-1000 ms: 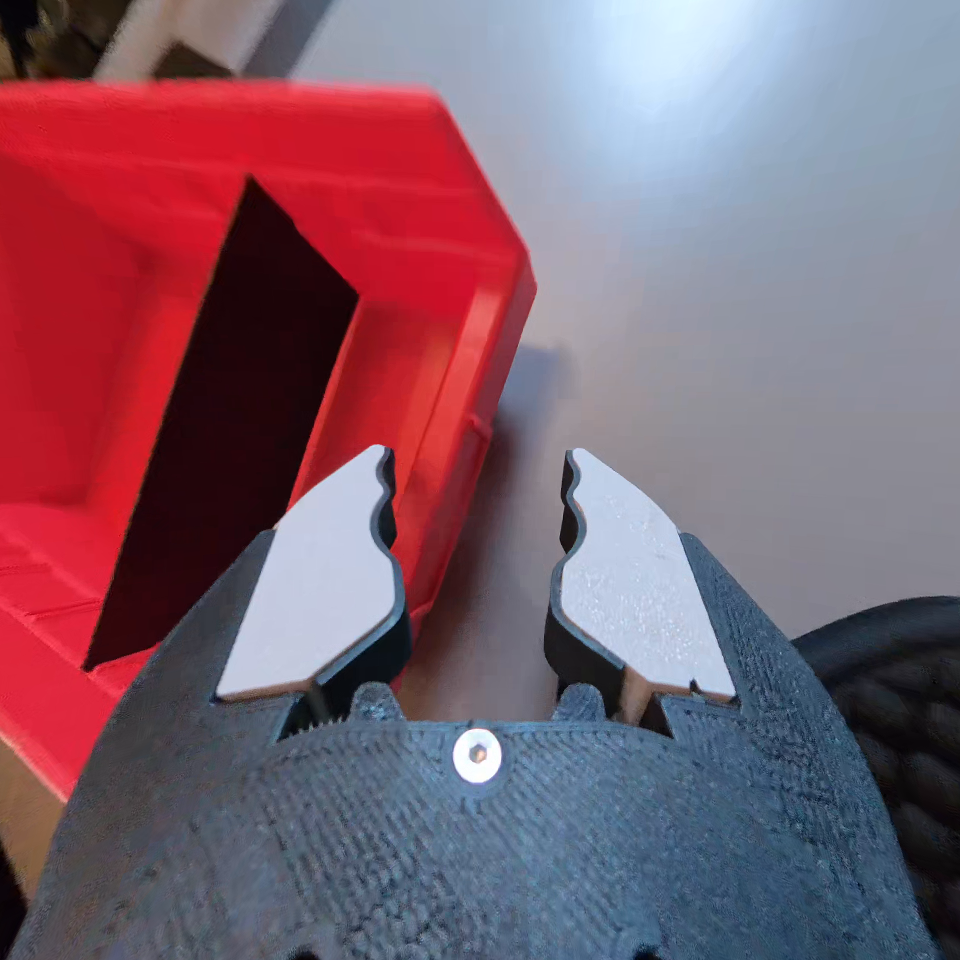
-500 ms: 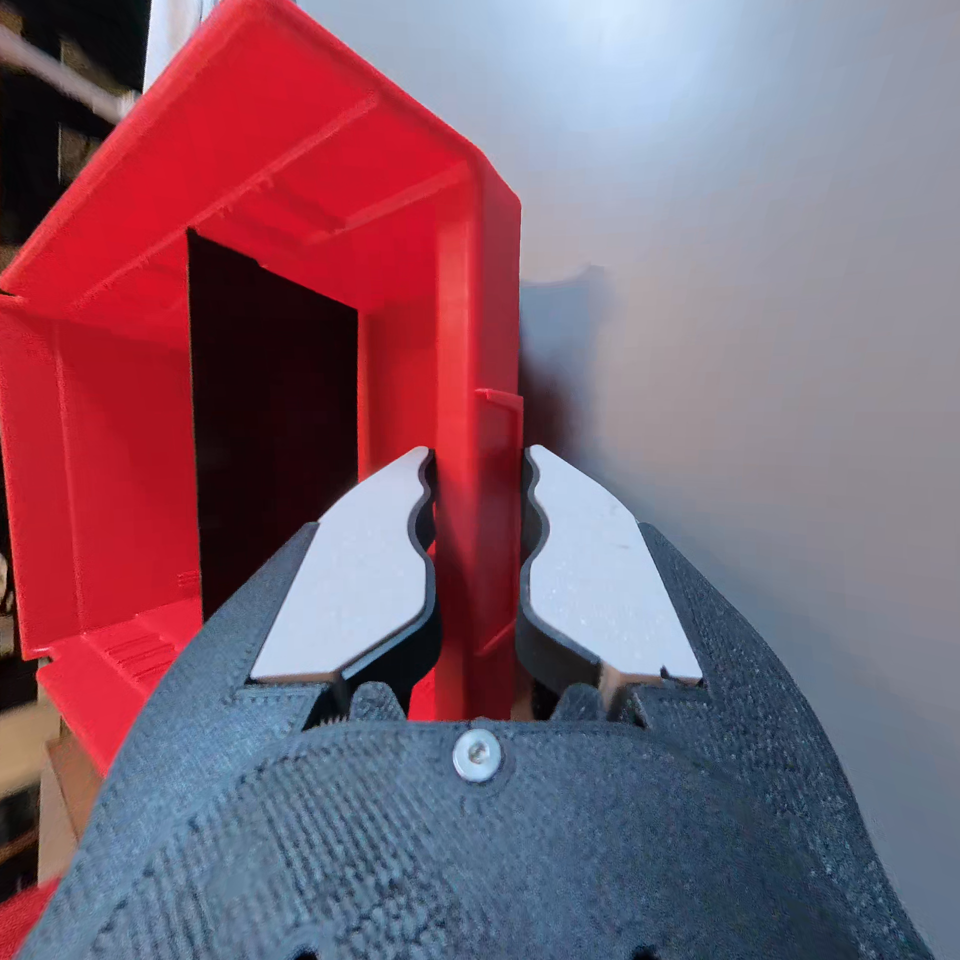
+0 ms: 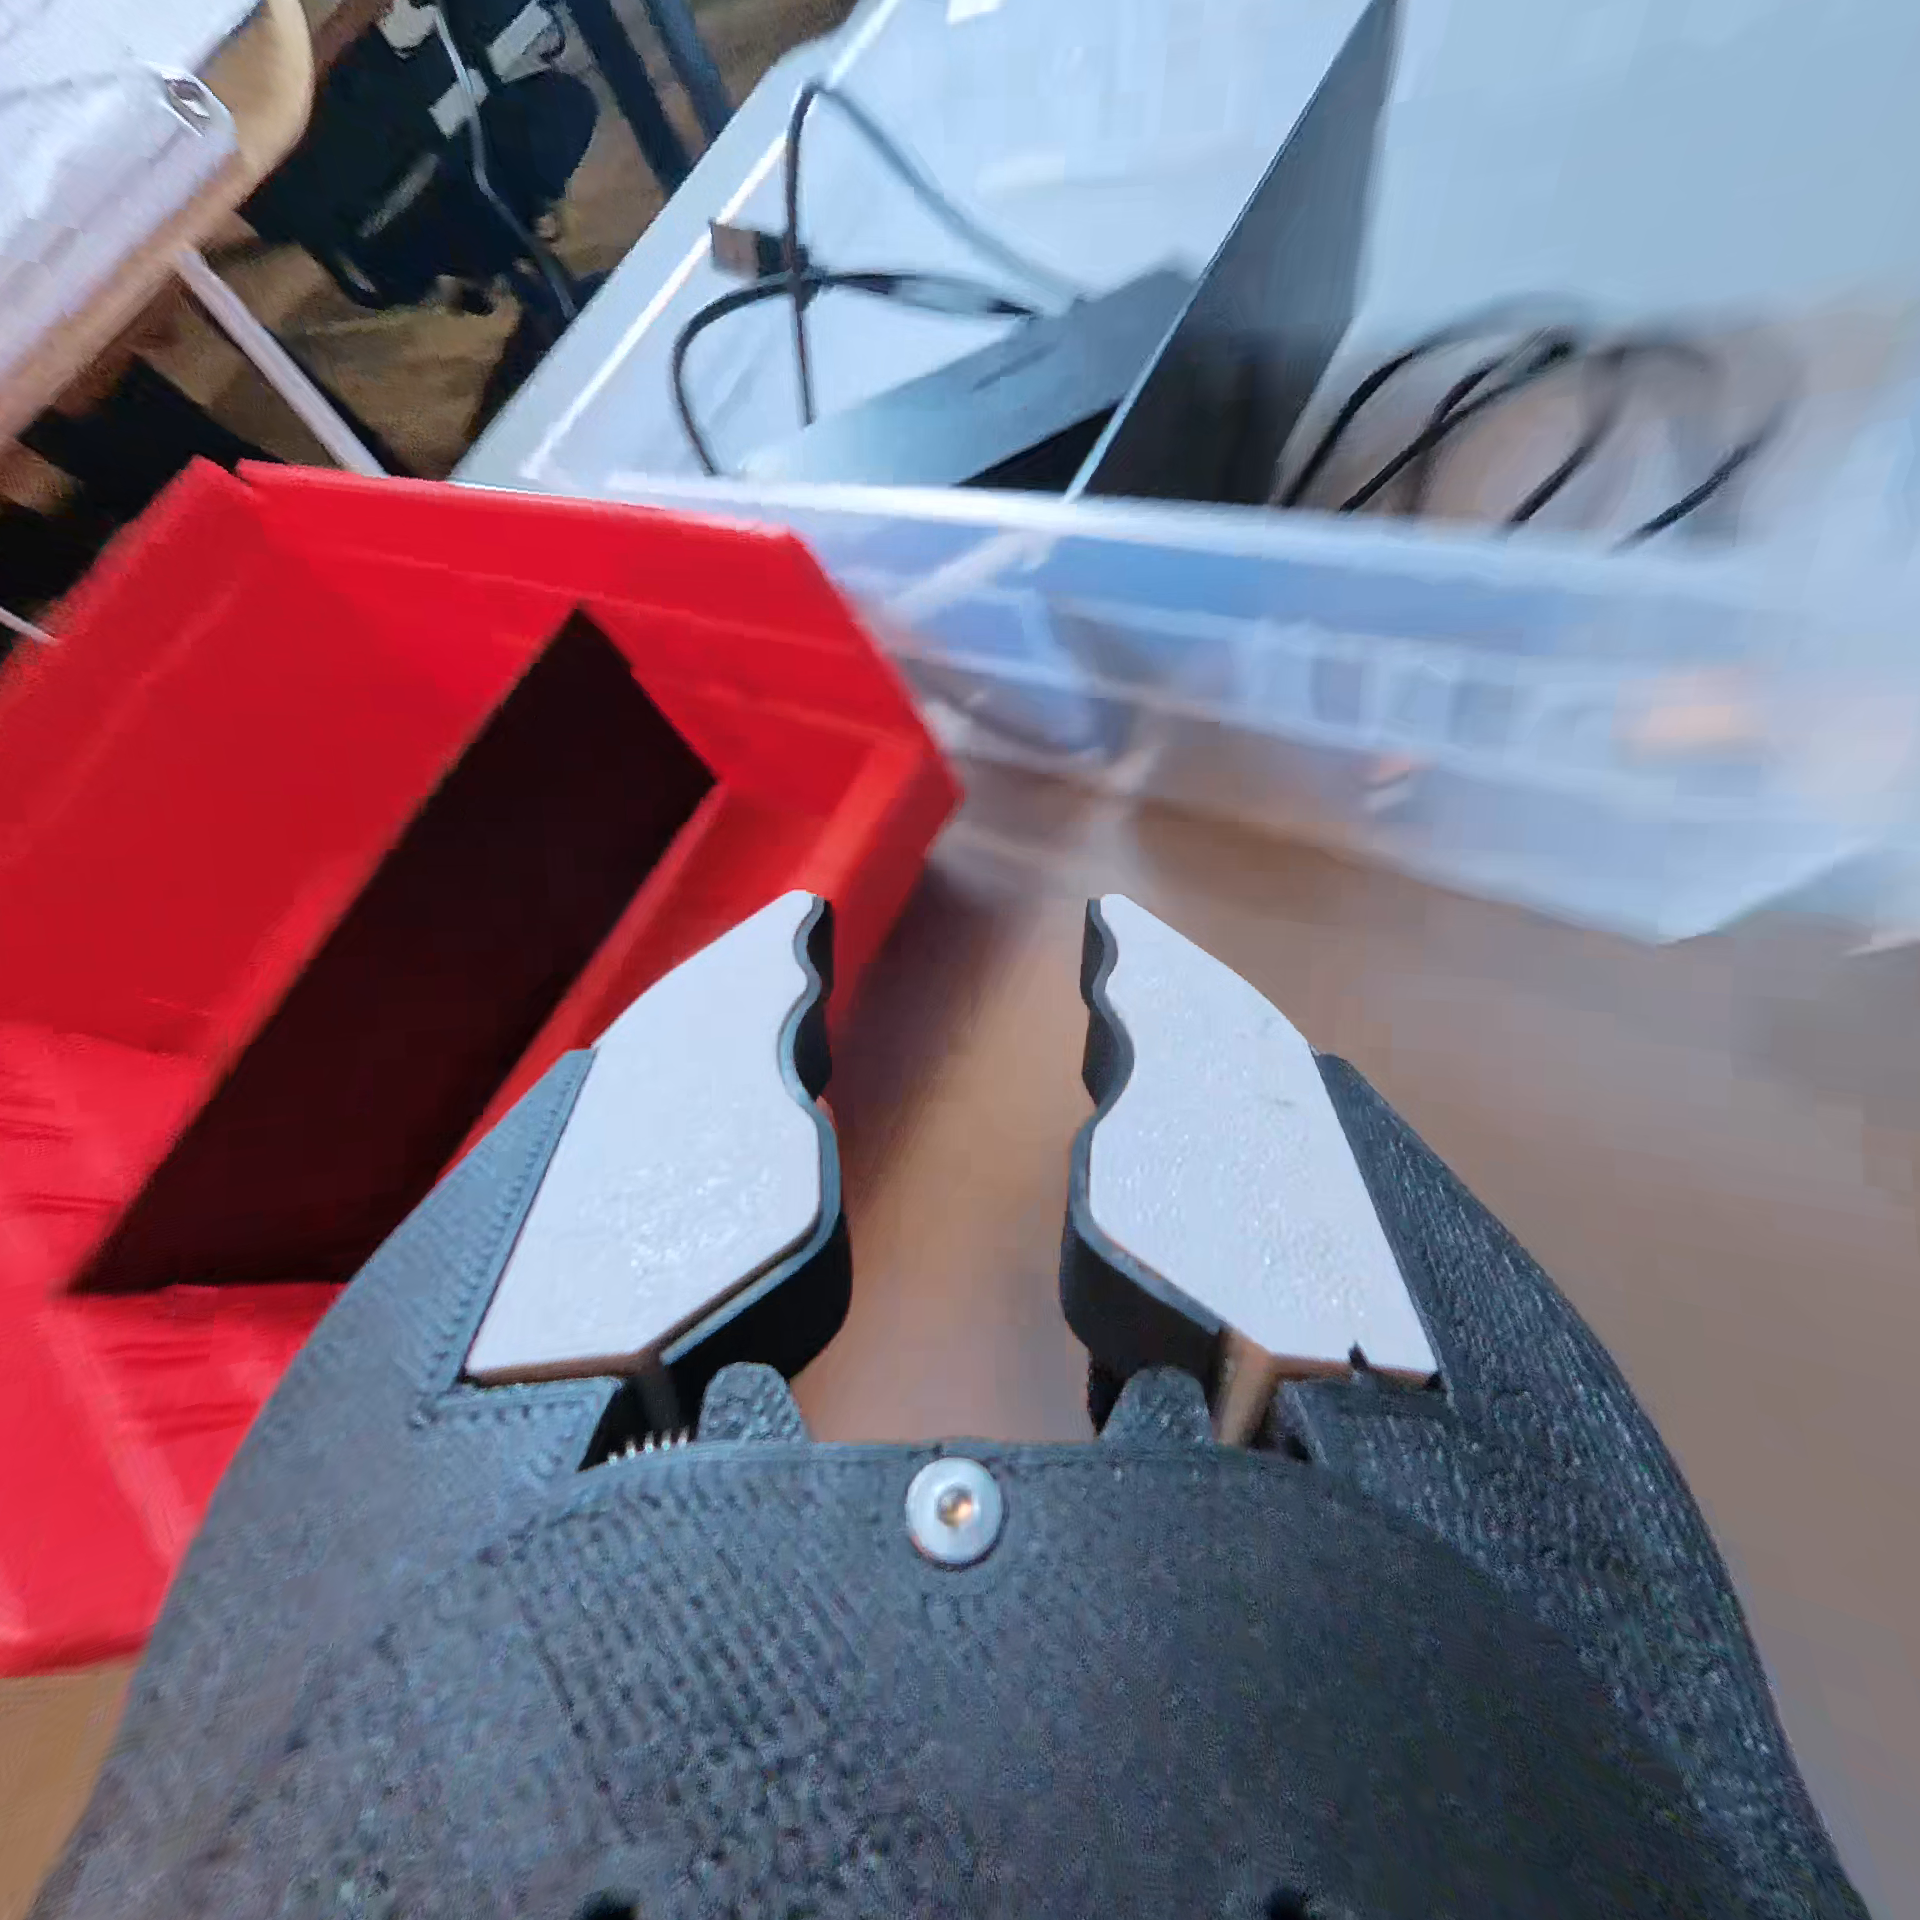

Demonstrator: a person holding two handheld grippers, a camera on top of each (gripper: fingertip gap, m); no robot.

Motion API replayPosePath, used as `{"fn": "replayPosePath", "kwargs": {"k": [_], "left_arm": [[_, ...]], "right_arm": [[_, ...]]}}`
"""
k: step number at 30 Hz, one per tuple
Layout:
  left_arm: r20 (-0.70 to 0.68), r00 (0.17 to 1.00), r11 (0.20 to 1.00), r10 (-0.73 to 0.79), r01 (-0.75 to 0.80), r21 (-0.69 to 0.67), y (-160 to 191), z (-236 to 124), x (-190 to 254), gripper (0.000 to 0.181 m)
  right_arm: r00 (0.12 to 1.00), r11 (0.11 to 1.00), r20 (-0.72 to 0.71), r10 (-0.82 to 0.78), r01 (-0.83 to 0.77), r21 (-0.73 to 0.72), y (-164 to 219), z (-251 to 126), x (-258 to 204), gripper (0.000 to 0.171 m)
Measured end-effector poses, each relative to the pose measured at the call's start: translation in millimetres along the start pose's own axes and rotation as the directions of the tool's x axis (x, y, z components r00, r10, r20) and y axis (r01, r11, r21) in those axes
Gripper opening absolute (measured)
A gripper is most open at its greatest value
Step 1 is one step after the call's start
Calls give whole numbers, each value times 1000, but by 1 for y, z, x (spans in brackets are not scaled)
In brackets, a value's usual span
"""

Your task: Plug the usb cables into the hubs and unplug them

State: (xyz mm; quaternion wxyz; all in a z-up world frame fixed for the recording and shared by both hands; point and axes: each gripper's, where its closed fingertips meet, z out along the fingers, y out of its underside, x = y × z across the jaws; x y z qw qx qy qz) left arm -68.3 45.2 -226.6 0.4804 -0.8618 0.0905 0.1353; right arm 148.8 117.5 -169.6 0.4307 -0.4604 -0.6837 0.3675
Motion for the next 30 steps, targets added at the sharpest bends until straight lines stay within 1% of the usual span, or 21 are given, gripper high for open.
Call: {"fn": "replayPosePath", "kwargs": {"k": [1,2,3,4,6,7,9,11,12,13,14,15,17,20,22,24,27,30], "left_arm": [[-65,992,993,-112,115,39,-7,-8,19,49],[-144,966,971,-213,225,78,-15,-17,41,53],[-208,933,939,-295,323,115,-25,-26,61,56],[-243,903,909,-354,393,137,-33,-33,77,58],[-252,862,857,-440,487,168,-44,-38,102,59],[-241,851,840,-467,512,180,-47,-35,112,61],[-133,858,831,-497,514,213,-47,-19,115,68],[-15,859,835,-512,502,226,-43,0,109,55],[15,855,835,-519,503,224,-42,8,107,48],[55,858,843,-510,487,229,-43,10,103,42],[91,878,875,-470,449,182,-42,10,100,35],[107,904,903,-415,394,172,-45,8,100,34],[121,919,915,-375,346,208,-52,-1,103,30],[171,943,936,-285,235,262,-69,-24,105,27],[209,943,934,-259,189,304,-85,-49,98,27],[263,931,926,-255,156,344,-100,-83,85,26],[389,890,933,-236,96,345,-104,-136,60,26],[508,816,936,-275,106,336,-86,-197,28,25]], "right_arm": [[990,997,-114,80,-78,19,11,-7,26,43],[964,990,-226,139,-135,33,25,-13,51,44],[935,983,-305,181,-178,39,40,-15,70,51],[917,974,-330,223,-225,33,54,-12,81,56],[902,944,-289,320,-330,15,71,7,86,67],[898,930,-263,353,-368,-6,77,18,86,69],[899,920,-257,354,-384,-78,84,34,88,70],[908,918,-221,356,-384,-99,77,44,85,64],[901,913,-229,369,-398,-96,74,47,86,40],[892,917,-281,355,-391,-83,73,46,91,33],[888,928,-323,328,-367,-68,72,42,95,22],[881,932,-347,321,-359,-48,70,38,95,16],[864,939,-393,316,-343,1,64,27,93,14],[846,960,-457,276,-268,83,38,6,89,11],[854,965,-449,263,-225,138,9,-5,84,11],[870,964,-423,252,-185,193,-27,-9,75,12],[907,951,-344,242,-150,272,-84,6,57,11],[951,944,-221,214,-144,297,-139,47,25,11]]}}
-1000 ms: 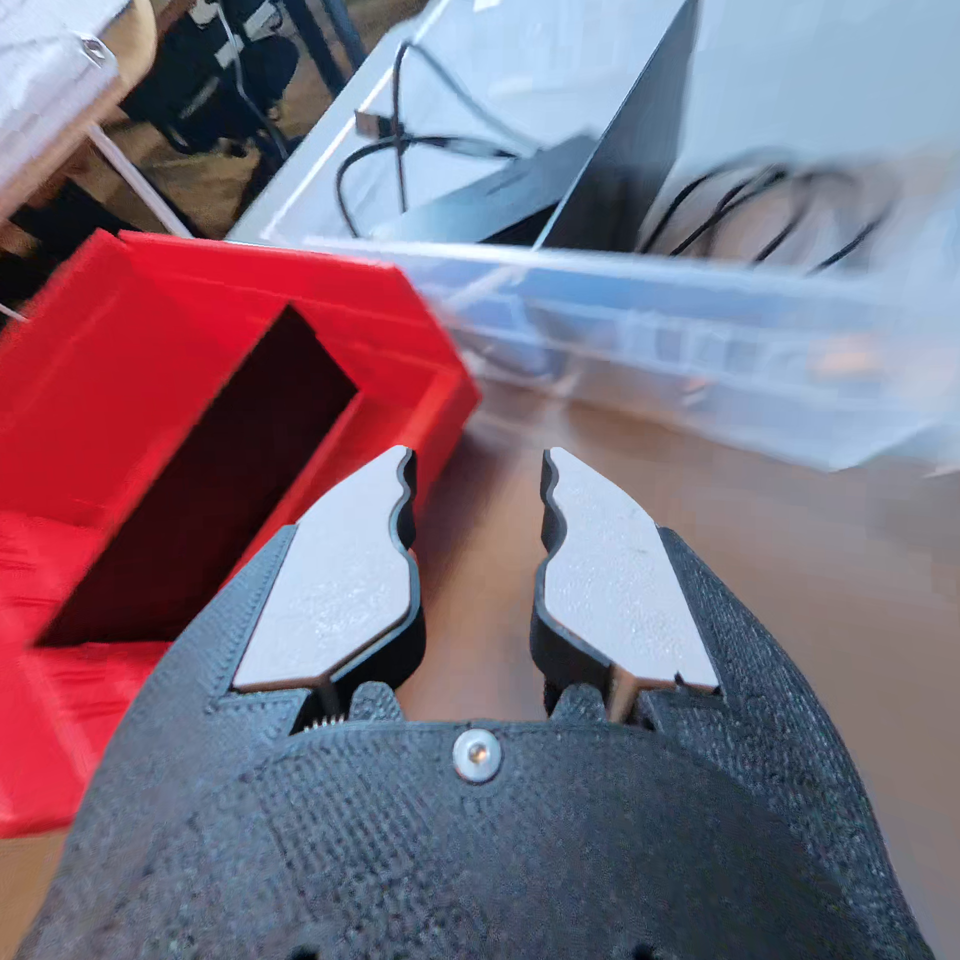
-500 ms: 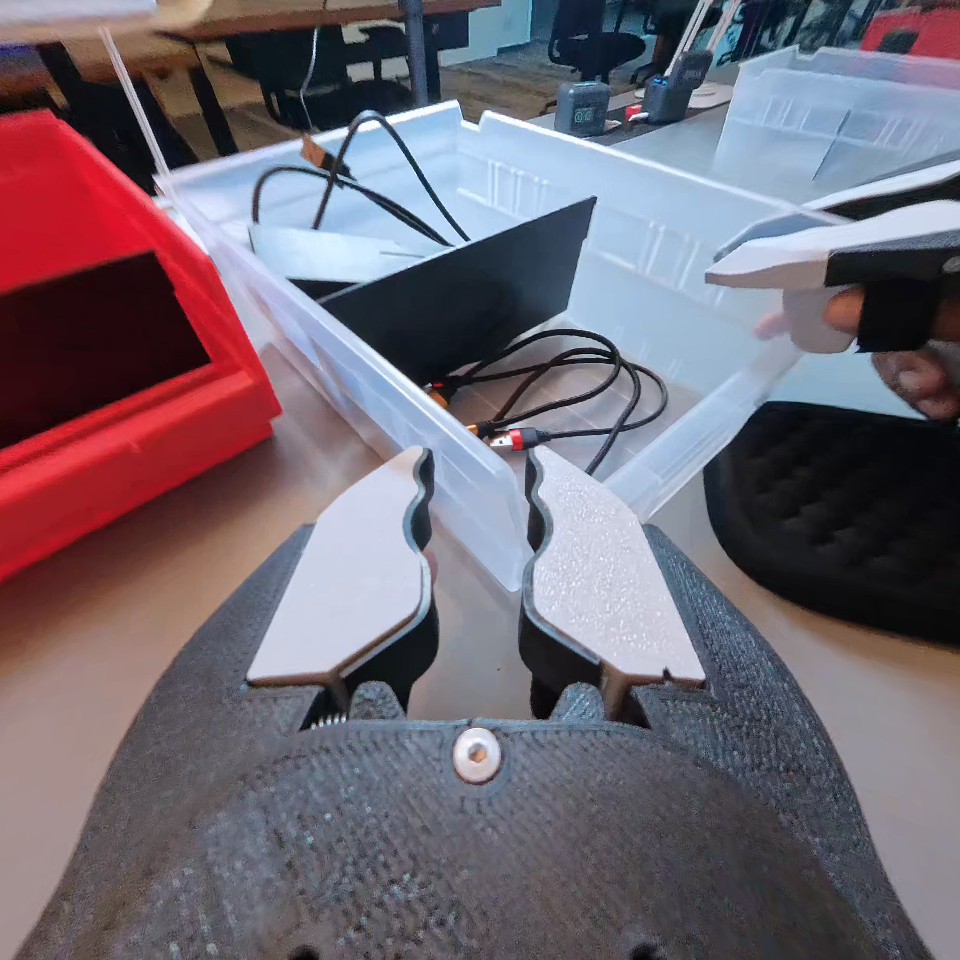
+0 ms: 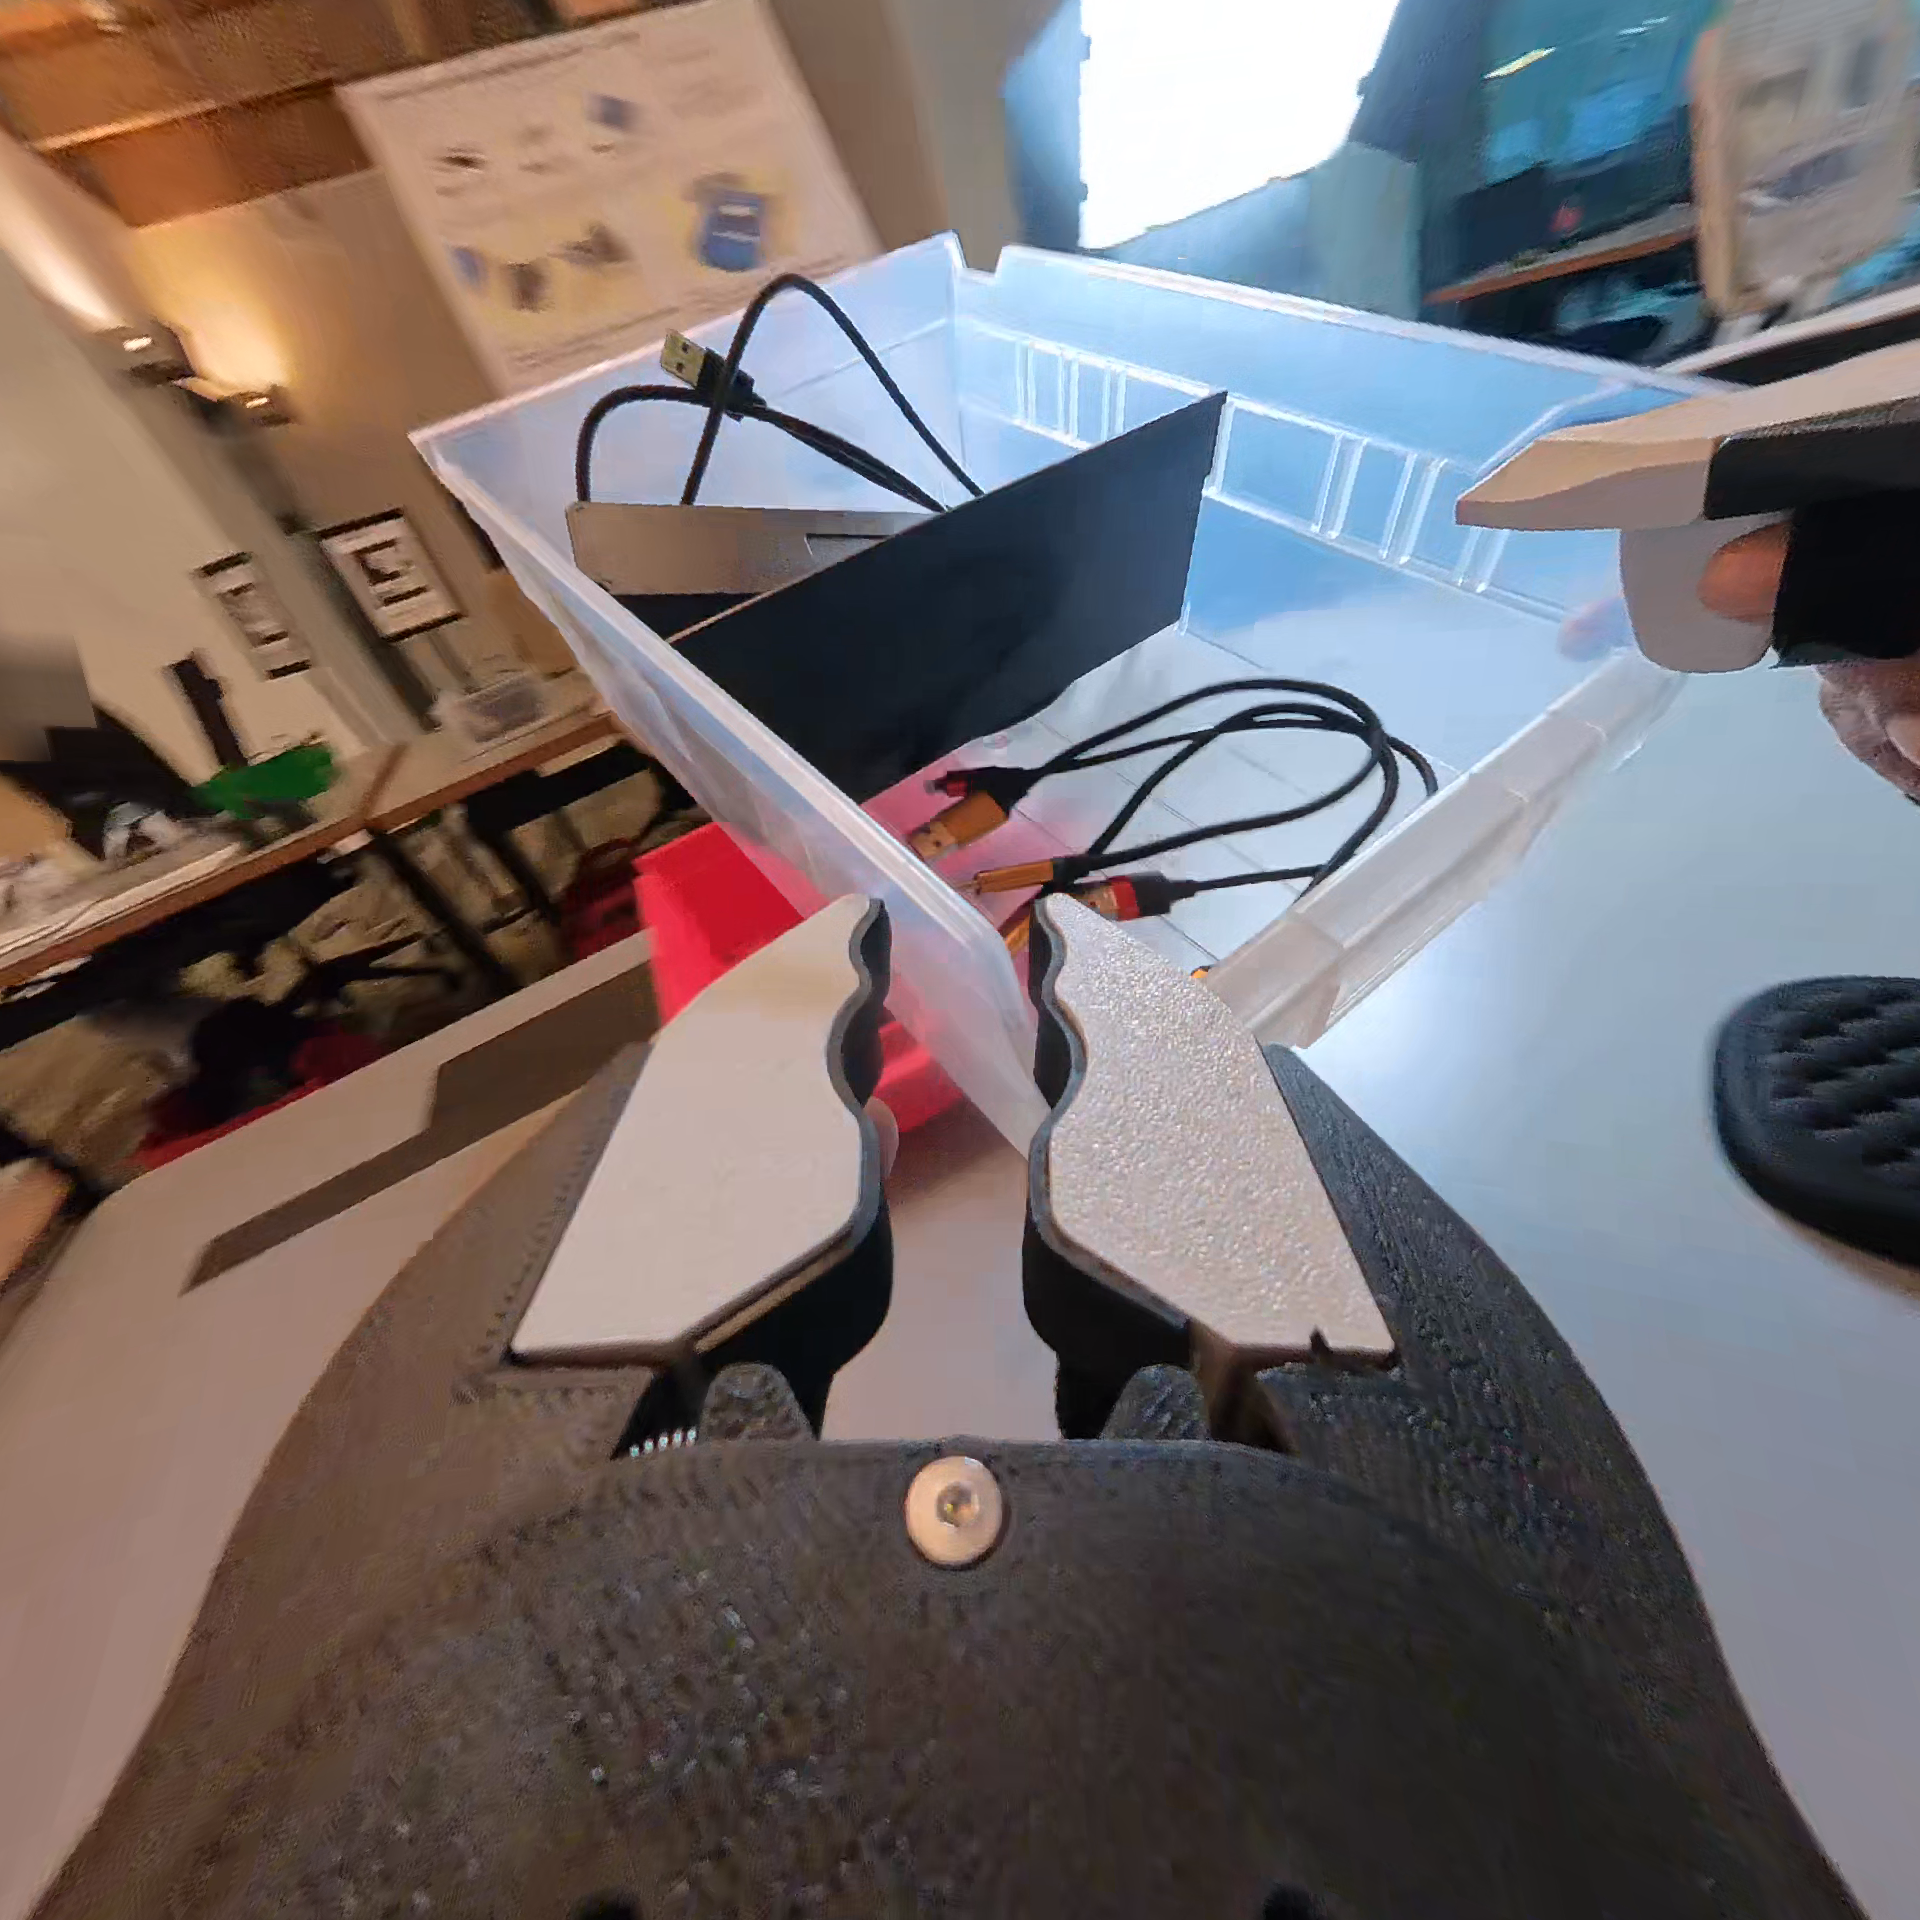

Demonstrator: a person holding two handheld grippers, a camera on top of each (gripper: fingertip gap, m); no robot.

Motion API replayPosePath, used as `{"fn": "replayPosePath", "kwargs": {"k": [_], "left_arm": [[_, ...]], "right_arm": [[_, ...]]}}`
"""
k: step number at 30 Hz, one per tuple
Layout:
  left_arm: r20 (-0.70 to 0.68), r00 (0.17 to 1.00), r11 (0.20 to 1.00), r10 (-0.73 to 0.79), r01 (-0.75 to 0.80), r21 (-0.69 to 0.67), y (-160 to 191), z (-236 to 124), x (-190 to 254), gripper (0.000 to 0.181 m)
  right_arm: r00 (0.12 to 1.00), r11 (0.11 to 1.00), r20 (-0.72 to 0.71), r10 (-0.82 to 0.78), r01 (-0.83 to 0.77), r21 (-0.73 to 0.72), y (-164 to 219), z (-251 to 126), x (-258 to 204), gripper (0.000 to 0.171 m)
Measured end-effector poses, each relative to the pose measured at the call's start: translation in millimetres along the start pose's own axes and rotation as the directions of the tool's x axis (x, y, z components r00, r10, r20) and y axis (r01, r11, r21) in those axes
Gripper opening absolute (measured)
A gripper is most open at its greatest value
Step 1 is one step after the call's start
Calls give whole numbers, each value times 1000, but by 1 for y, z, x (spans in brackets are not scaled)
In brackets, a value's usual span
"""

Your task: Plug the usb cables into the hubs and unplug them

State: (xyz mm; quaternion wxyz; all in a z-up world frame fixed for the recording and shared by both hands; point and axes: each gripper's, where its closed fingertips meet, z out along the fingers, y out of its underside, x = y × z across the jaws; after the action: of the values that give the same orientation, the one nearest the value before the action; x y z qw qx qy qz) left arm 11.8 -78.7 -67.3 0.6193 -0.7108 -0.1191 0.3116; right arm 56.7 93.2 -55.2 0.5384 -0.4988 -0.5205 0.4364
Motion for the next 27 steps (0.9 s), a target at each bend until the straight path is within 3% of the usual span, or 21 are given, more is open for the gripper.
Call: {"fn": "replayPosePath", "kwargs": {"k": [5,10,16,18,21,24,27], "left_arm": [[227,973,996,-37,55,-73,29,-60,-110,24],[313,942,981,-122,162,-105,94,-81,-187,20],[290,927,928,-237,304,-216,200,-43,-199,16],[278,928,898,-248,328,-293,227,-29,-196,17],[236,940,905,-246,310,-292,211,-22,-202,28],[293,954,945,-65,153,-290,174,-34,-225,36],[184,983,946,31,31,-322,146,-35,-208,41]], "right_arm": [[966,1000,258,2,2,-14,-18,85,-116,13],[913,993,405,44,5,-119,36,149,-209,22],[909,957,403,101,22,-290,126,181,-223,27],[908,958,415,59,65,-280,136,184,-216,29],[884,949,465,-56,193,-251,133,180,-206,39],[836,961,546,-55,193,-199,113,170,-194,62],[795,960,601,-84,226,-165,98,163,-174,68]]}}
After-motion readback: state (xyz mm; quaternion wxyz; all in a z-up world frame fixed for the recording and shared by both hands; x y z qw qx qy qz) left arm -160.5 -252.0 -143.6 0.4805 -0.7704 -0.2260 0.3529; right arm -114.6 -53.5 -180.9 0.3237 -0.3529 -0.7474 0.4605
